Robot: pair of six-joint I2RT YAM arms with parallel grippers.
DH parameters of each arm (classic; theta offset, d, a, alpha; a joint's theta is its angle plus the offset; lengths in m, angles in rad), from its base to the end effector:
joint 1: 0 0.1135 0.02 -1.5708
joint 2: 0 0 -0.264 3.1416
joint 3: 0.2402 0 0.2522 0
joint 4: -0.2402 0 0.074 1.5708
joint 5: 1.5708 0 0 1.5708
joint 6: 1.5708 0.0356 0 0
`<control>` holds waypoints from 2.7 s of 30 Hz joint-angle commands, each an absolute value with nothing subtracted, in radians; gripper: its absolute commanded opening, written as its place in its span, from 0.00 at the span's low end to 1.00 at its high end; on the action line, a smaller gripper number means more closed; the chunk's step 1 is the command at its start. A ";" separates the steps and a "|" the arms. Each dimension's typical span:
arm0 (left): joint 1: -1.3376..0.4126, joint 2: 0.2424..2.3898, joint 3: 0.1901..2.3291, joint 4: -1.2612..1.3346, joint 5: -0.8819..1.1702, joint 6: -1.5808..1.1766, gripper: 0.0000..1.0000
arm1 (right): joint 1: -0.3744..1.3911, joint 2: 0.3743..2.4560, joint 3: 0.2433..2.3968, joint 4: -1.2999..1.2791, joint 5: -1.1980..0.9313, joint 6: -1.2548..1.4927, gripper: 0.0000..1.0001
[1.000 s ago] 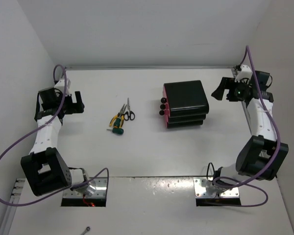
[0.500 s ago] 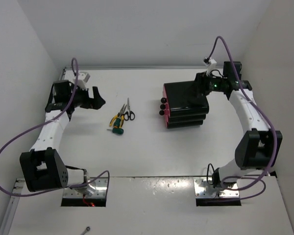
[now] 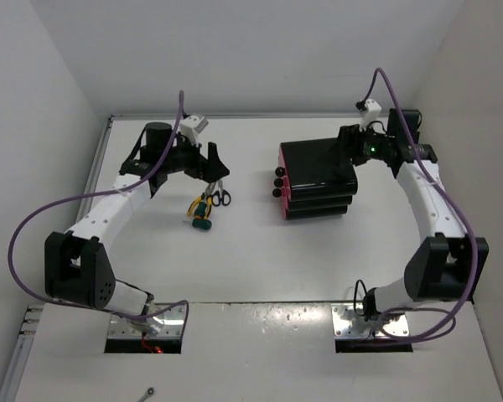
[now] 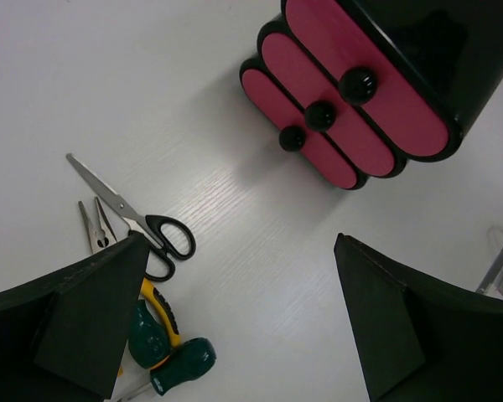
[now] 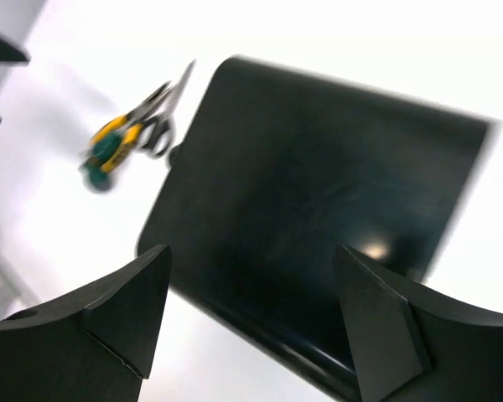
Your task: Sort the tools into containers
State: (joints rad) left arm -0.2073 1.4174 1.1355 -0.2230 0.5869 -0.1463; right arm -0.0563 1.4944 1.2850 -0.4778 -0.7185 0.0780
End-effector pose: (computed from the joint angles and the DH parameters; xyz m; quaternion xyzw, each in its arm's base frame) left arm 0.3114 -0.0856 0.3138 0.1720 0.8196 -0.3308 0.4350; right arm 0.3306 0.0048 0.3206 -0.0932 0.8545 0.3221 0.3968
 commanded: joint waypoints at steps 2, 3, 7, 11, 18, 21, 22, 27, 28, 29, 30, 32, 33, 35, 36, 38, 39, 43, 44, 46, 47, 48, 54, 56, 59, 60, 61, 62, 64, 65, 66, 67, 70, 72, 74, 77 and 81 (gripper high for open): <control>-0.267 1.442 1.164 -0.187 0.489 -0.132 1.00 | -0.064 1.399 1.252 -0.399 -0.517 0.038 0.79; -0.278 1.451 1.176 -0.187 0.480 -0.132 1.00 | -0.064 1.408 1.252 -0.408 -0.502 0.038 0.79; -0.325 1.511 1.235 -0.187 0.471 -0.133 1.00 | -0.086 1.462 1.232 -0.405 -0.463 0.028 0.79; -0.368 1.568 1.278 -0.163 0.521 -0.133 1.00 | -0.115 1.523 1.221 -0.382 -0.512 0.028 0.80; -0.387 1.669 1.379 -0.107 0.626 -0.184 1.00 | -0.143 1.603 1.232 -0.356 -0.570 0.028 0.77; -0.397 1.712 1.400 -0.075 0.669 -0.225 1.00 | -0.153 1.638 1.243 -0.365 -0.604 0.028 0.72; -0.397 1.738 1.401 -0.063 0.686 -0.239 1.00 | -0.163 1.638 1.243 -0.365 -0.604 0.028 0.71; -0.397 1.830 1.443 0.001 0.804 -0.331 0.97 | -0.183 1.667 1.230 -0.365 -0.652 0.040 0.66; -0.397 1.844 1.443 0.011 0.817 -0.342 0.96 | -0.183 1.667 1.230 -0.365 -0.652 0.040 0.66; -0.397 1.867 1.453 0.021 0.818 -0.351 0.95 | -0.192 1.667 1.230 -0.365 -0.663 0.040 0.65; -0.397 1.867 1.453 0.021 0.830 -0.362 0.93 | -0.192 1.667 1.221 -0.365 -0.663 0.040 0.65; -0.397 1.882 1.453 0.049 0.841 -0.374 0.91 | -0.192 1.677 1.221 -0.365 -0.663 0.040 0.65; -0.397 1.896 1.462 0.049 0.866 -0.388 0.89 | -0.192 1.677 1.221 -0.365 -0.663 0.040 0.65; -0.397 1.920 1.462 0.075 0.893 -0.413 0.86 | -0.192 1.677 1.212 -0.365 -0.654 0.040 0.65; -0.397 1.930 1.462 0.096 0.905 -0.440 0.84 | -0.192 1.677 1.212 -0.365 -0.653 0.040 0.65; -0.397 1.951 1.474 0.116 0.962 -0.463 0.83 | -0.192 1.686 1.212 -0.365 -0.653 0.040 0.65; -0.397 1.965 1.483 0.126 0.977 -0.472 0.83 | -0.192 1.686 1.212 -0.365 -0.643 0.040 0.65; -0.417 2.000 1.528 0.138 1.051 -0.491 0.83 | -0.192 1.686 1.212 -0.365 -0.643 0.040 0.65; -0.417 2.000 1.537 0.138 1.061 -0.491 0.83 | -0.192 1.686 1.212 -0.365 -0.643 0.040 0.65; -0.426 2.028 1.551 0.138 1.071 -0.491 0.83 | -0.192 1.686 1.212 -0.365 -0.643 0.040 0.65; -0.426 2.028 1.560 0.138 1.071 -0.491 0.83 | -0.192 1.686 1.212 -0.365 -0.634 0.040 0.65; -0.436 2.040 1.560 0.138 1.081 -0.491 0.83 | -0.192 1.686 1.212 -0.365 -0.634 0.040 0.65; -0.445 2.086 1.582 0.138 1.081 -0.509 0.82 | -0.192 1.686 1.212 -0.365 -0.634 0.031 0.64; -0.445 2.097 1.582 0.138 1.081 -0.509 0.78 | -0.192 1.686 1.203 -0.365 -0.634 0.031 0.64; -0.445 2.108 1.591 0.127 1.081 -0.500 0.70 | -0.192 1.686 1.203 -0.365 -0.634 0.031 0.62; -0.445 2.108 1.591 0.127 1.081 -0.500 0.65 | -0.192 1.686 1.203 -0.356 -0.624 0.031 0.61; -0.445 2.108 1.591 0.117 1.081 -0.500 0.58 | -0.192 1.686 1.203 -0.356 -0.624 0.031 0.61; -0.445 2.108 1.591 0.117 1.081 -0.500 0.49 | -0.192 1.686 1.203 -0.356 -0.624 0.031 0.61; -0.445 2.108 1.591 0.117 1.081 -0.500 0.38 | -0.192 1.686 1.193 -0.356 -0.614 0.031 0.59; -0.436 2.108 1.591 0.117 1.081 -0.491 0.30 | -0.192 1.686 1.193 -0.356 -0.604 0.031 0.58; -0.436 2.108 1.582 0.117 1.081 -0.491 0.28 | -0.192 1.686 1.193 -0.356 -0.594 0.031 0.57; -0.427 2.108 1.582 0.117 1.081 -0.491 0.26 | -0.192 1.695 1.193 -0.356 -0.594 0.031 0.57; -0.417 2.099 1.551 0.117 1.081 -0.491 0.18 | -0.192 1.695 1.184 -0.347 -0.569 0.031 0.52; -0.407 2.088 1.520 0.117 1.081 -0.480 0.10 | -0.192 1.704 1.175 -0.337 -0.555 0.031 0.50; -0.394 2.063 1.497 0.107 1.081 -0.466 0.05 | -0.192 1.704 1.175 -0.337 -0.546 0.031 0.49; -0.385 2.031 1.453 0.094 1.072 -0.433 0.00 | -0.192 1.704 1.175 -0.337 -0.546 0.031 0.48; -0.376 2.013 1.430 0.094 1.072 -0.433 0.00 | -0.192 1.713 1.175 -0.337 -0.546 0.031 0.48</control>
